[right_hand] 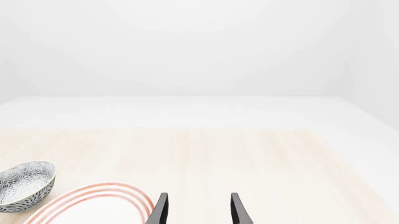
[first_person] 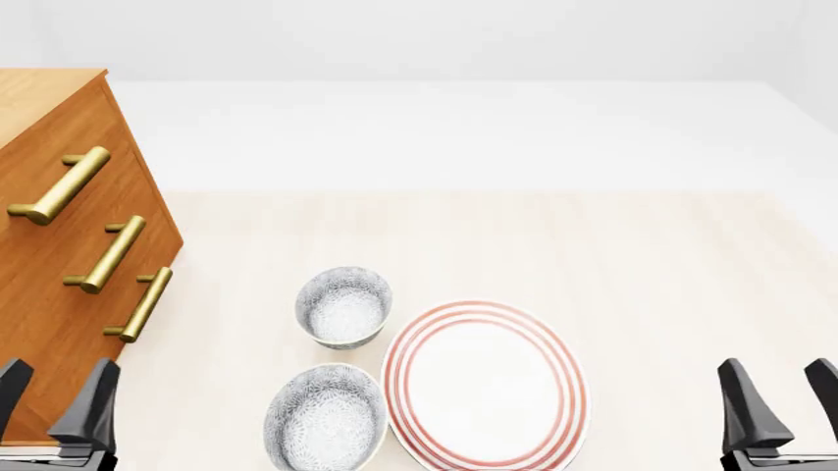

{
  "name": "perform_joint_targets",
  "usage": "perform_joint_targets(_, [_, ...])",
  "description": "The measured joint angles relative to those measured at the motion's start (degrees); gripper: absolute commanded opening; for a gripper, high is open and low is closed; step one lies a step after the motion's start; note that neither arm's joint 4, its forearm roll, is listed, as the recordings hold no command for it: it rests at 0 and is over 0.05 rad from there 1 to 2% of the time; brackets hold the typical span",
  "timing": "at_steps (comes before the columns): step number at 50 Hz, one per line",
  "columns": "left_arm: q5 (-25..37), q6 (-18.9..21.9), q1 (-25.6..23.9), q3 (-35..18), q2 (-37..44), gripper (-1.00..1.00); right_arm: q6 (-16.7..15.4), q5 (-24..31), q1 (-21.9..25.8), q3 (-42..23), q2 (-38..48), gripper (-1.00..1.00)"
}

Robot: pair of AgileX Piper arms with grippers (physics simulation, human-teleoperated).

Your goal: Stack the bowl in the middle on the bowl at the back.

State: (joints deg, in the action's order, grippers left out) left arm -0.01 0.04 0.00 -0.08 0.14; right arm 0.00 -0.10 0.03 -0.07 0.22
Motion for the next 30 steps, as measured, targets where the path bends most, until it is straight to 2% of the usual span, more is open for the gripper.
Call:
perform_joint_targets(21, [-0.75, 0.65, -0.2, -0.24, 1.92, 1.0, 0.28, -0.7, -0.08, -0.16, 0.81, 1.0])
perform_joint_targets(30, [3.9, -2.74, -0.09, -4.29, 0.98, 1.0, 0.68, -0.64, -0.05, -0.31, 0.73, 1.0])
